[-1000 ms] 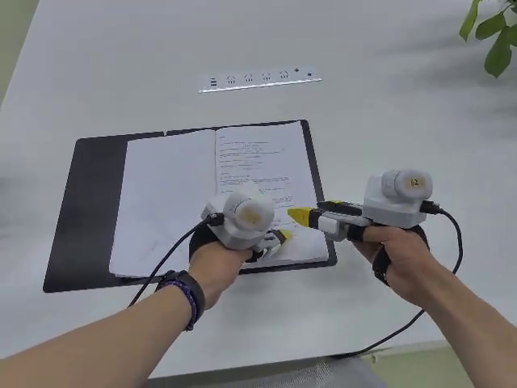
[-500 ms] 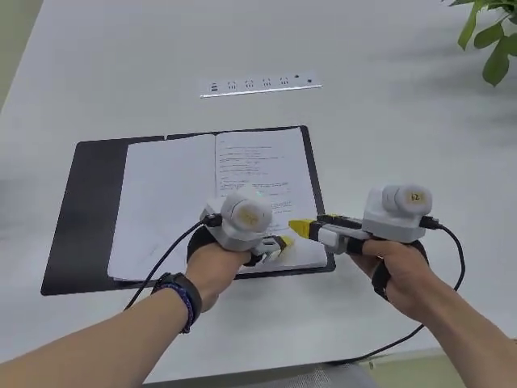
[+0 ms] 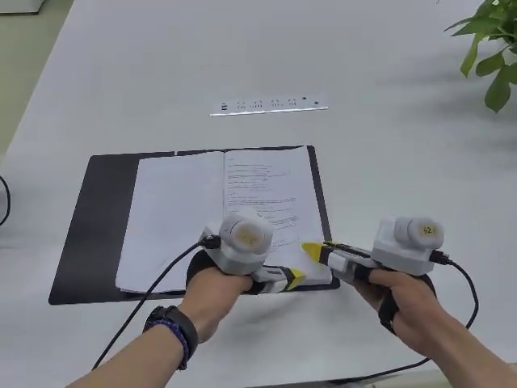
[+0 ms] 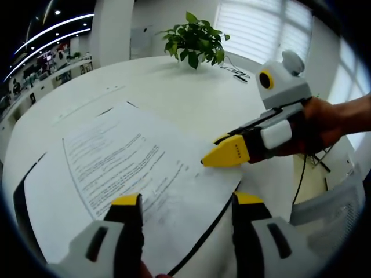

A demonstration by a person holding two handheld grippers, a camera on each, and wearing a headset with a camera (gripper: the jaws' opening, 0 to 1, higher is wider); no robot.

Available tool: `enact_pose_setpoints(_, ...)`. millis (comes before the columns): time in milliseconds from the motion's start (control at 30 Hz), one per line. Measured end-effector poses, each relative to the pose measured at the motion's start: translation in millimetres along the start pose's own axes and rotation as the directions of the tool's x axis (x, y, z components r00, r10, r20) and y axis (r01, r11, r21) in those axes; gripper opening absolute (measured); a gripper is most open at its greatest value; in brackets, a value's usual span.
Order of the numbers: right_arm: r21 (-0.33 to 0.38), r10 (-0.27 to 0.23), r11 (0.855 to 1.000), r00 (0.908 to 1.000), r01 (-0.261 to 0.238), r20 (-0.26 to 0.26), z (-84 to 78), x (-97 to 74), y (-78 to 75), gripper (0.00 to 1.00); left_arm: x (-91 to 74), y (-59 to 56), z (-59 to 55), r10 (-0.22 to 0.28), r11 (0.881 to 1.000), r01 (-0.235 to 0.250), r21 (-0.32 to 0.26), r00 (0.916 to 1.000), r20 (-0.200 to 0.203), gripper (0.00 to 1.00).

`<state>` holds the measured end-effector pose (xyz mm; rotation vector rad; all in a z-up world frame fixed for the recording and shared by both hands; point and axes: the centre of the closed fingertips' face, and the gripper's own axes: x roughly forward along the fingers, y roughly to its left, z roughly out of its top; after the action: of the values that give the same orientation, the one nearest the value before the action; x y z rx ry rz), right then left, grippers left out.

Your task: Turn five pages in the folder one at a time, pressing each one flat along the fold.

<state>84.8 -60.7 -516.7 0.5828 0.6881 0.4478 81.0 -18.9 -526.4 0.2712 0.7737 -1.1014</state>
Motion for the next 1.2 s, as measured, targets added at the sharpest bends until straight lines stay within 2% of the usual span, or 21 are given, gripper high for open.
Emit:
enact_pose_setpoints(200,0.029,-0.009,1.0,0.9995,0.008,0.03,3.7,1.1,4.0,0.0,-21.4,0.1,2.1,0.02,1.0,-0.02,-0.003,0.9995,0.026,0.63)
enact_pose_setpoints(333,0.053,-0.026,0.998,0.9986,0.023,0.046,3.9,0.8,3.7,0.0,-36.0,3.3,0.6,0.048,0.999,-0.048,-0.011,0.998,0.041,0.63)
enact_pose_setpoints(433,0.068,-0.03,0.997,0.9975,0.026,0.064,5.2,-0.6,7.5,0.0,-47.9,4.3,1.5,0.074,0.996,-0.07,-0.055,0.9947,0.072,0.64)
enact_pose_setpoints(500,0.082,-0.033,0.996,0.9963,0.027,0.079,6.8,-0.8,8.6,0.0,-54.5,3.5,-0.3,0.072,0.997,-0.069,-0.044,0.9949,0.071,0.64)
enact_pose_setpoints(533,0.087,-0.034,0.996,0.9959,0.026,0.084,7.4,-0.6,9.3,0.0,-57.7,5.9,-1.4,0.075,0.997,-0.073,-0.038,0.9949,0.067,0.64)
enact_pose_setpoints(633,0.108,-0.027,0.994,0.9943,0.016,0.103,10.1,0.1,14.4,0.0,-67.8,20.1,-2.2,0.104,0.991,-0.096,-0.098,0.9908,0.086,0.64)
enact_pose_setpoints(767,0.122,-0.023,0.993,0.9915,0.007,0.128,14.6,0.6,23.1,0.0,-84.6,30.0,-2.0,0.132,0.987,-0.121,-0.104,0.9862,0.1,0.65)
enact_pose_setpoints(933,0.118,-0.017,0.993,0.9905,0.001,0.136,18.4,5.0,31.7,0.0,-99.4,36.3,-4.9,0.155,0.983,-0.141,-0.116,0.9811,0.116,0.65)
enact_pose_setpoints(1200,0.11,0.002,0.994,0.9891,-0.019,0.147,24.5,15.8,50.5,0.0,-119.2,39.8,-12.9,0.175,0.979,-0.158,-0.127,0.9755,0.134,0.65)
